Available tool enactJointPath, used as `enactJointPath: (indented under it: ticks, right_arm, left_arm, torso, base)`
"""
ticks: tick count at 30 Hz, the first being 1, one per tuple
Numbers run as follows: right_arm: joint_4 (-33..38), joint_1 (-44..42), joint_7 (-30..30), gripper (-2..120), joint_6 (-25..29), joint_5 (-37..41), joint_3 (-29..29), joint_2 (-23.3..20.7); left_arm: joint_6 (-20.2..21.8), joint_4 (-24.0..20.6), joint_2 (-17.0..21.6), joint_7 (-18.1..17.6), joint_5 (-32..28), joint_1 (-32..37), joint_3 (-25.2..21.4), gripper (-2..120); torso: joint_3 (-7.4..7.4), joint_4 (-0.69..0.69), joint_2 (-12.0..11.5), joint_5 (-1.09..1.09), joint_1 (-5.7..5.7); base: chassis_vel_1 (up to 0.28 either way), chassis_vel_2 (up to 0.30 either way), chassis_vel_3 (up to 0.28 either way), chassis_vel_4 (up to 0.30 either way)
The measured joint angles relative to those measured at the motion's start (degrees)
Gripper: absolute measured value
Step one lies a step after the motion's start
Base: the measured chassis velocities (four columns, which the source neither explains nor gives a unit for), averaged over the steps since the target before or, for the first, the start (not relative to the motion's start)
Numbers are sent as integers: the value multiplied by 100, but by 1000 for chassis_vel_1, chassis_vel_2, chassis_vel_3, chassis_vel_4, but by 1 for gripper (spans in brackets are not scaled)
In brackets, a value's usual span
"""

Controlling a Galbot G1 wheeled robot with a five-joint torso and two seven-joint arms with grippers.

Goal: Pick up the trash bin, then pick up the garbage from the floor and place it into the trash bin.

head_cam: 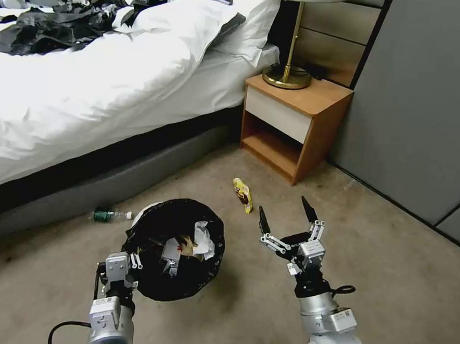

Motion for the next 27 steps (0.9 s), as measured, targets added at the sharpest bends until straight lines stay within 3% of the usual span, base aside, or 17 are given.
enactJointPath:
  ticks: [27]
  right_arm:
    - [-79,121,-59,100,56,0,-33,-2]
  left_arm:
    - [38,38,8,-10,9,-87,4,0]
  torso:
    - [0,0,0,0,0]
  base:
    - [-121,120,115,-118]
